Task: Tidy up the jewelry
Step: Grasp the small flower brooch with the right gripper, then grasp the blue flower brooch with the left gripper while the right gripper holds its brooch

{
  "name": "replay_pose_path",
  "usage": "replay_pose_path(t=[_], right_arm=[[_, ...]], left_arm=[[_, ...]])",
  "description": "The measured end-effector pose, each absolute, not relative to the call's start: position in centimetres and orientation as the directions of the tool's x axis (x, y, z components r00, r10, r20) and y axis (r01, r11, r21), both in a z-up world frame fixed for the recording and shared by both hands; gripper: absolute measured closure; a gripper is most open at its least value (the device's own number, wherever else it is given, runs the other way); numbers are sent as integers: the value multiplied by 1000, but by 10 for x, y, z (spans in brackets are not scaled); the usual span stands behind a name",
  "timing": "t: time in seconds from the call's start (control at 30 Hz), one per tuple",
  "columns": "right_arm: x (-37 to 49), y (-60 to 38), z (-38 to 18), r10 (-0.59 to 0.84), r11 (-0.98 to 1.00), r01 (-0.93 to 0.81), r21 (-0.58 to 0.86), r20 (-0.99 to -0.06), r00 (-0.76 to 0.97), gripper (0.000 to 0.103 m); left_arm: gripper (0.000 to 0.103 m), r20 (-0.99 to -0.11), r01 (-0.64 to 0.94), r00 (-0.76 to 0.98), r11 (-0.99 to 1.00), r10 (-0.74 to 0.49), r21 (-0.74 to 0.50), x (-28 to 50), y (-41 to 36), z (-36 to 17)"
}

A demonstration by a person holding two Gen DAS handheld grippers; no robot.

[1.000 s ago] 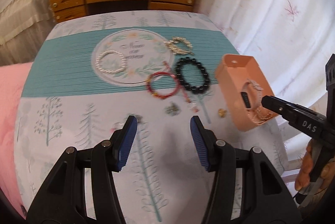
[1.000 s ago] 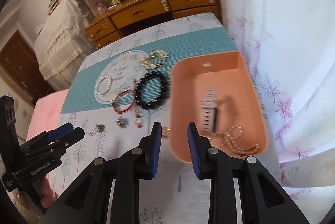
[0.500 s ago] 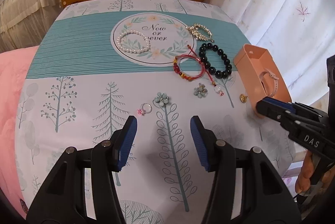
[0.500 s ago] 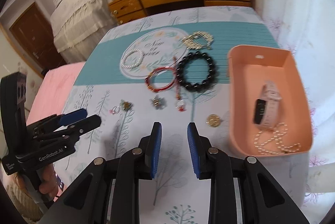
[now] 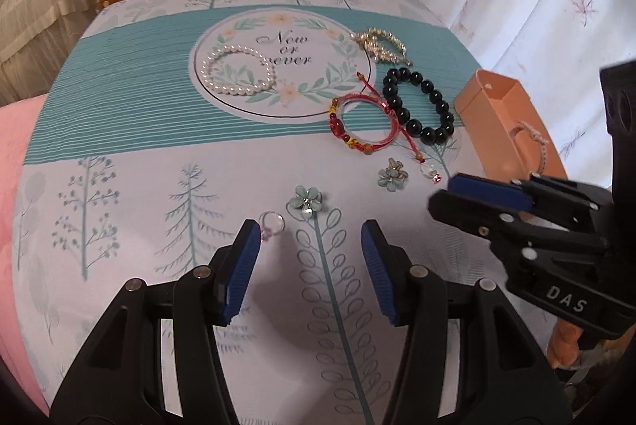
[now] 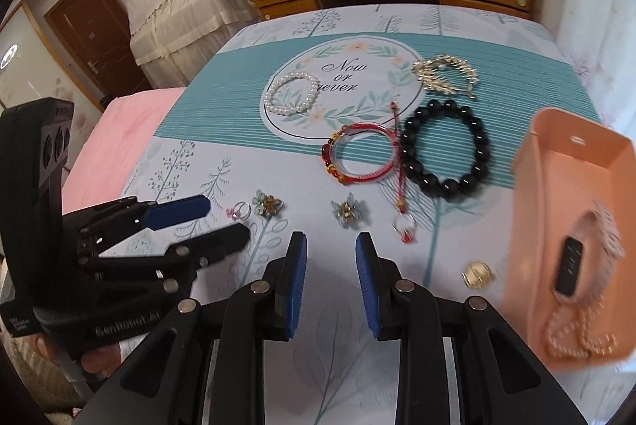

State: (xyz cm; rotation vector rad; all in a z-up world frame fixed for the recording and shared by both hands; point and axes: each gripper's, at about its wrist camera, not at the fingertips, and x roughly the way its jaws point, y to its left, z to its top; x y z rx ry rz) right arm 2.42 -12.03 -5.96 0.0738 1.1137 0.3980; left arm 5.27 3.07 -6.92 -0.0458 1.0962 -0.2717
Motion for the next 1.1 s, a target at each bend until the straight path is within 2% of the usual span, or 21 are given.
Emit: replay_pose_path(t=[0.7, 0.87, 0.97, 1.1], right_arm=[[67, -95, -100, 300, 929, -320, 189, -889, 346, 76], [65, -92, -100, 282, 930, -328, 162, -890, 359, 86], [65, -94, -100, 291, 930, -321, 177, -889, 354, 87], [63, -101, -96, 307, 932, -302, 202, -881, 360, 87]], left_arm=[[61, -887, 293, 396, 948, -236, -121, 81, 25, -85], [69, -892, 319, 384, 941, -237, -113, 82, 20, -87], [75, -895, 327, 376, 938, -239, -113, 83, 18, -89], [78, -900, 332, 367, 937, -236, -111, 84, 16, -92]])
